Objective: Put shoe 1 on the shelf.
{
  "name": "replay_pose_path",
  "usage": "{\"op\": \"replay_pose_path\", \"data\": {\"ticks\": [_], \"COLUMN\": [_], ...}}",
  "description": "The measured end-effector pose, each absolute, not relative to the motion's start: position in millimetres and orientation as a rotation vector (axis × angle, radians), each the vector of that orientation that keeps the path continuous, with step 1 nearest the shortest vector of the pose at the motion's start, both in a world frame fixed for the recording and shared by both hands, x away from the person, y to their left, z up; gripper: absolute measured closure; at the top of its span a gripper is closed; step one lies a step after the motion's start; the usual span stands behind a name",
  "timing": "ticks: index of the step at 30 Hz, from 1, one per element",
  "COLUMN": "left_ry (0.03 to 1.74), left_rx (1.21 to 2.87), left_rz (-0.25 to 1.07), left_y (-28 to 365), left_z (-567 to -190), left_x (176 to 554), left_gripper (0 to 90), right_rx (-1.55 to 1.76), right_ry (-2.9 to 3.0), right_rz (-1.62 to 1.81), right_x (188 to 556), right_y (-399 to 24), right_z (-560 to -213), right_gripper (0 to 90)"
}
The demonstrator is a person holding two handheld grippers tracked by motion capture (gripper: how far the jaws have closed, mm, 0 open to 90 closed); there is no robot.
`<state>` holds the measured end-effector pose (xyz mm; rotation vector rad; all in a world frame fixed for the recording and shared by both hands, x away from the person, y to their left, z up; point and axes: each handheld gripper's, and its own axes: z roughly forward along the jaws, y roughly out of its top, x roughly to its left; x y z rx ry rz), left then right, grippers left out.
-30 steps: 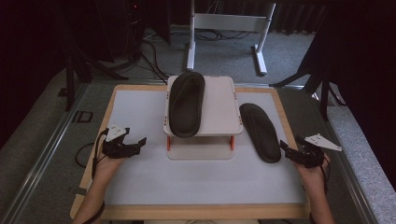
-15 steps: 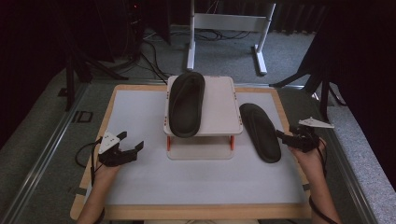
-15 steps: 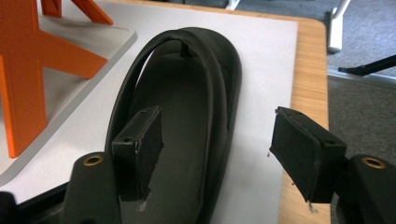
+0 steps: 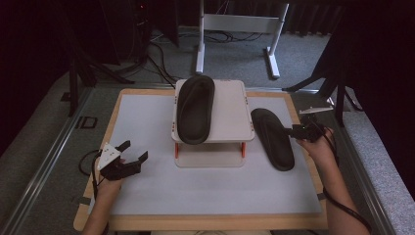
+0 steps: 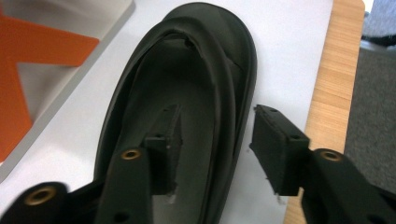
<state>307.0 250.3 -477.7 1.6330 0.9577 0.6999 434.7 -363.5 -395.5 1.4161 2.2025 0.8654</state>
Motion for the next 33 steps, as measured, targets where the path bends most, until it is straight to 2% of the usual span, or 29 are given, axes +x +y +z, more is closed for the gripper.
{"op": "replay_pose_path", "data": {"ticks": [14,21,26,27,33], "left_ry": [0.949,0.973,0.986,0.993,1.0], "left_rx": [1.595,1.571,1.561,1.559,1.549], "left_rz": [0.694,0.713,0.744,0.758,0.74], "left_y": [251,252,251,250,252], "left_z": [-487,-488,-488,-488,-488], "left_x": [303,301,299,298,298], "left_gripper": [12.9,1.4,1.4,1.4,1.4], "right_rx": [1.387,1.401,1.412,1.432,1.478], "right_ry": [2.379,2.425,2.431,2.423,2.402], "right_rz": [0.613,0.57,0.537,0.518,0.499], "right_x": [488,504,511,514,512], "right_y": [-338,-330,-326,-326,-327], "right_z": [-395,-403,-407,-409,-406], "right_gripper": [54.2,61.5,63.8,68.4,73.1]}}
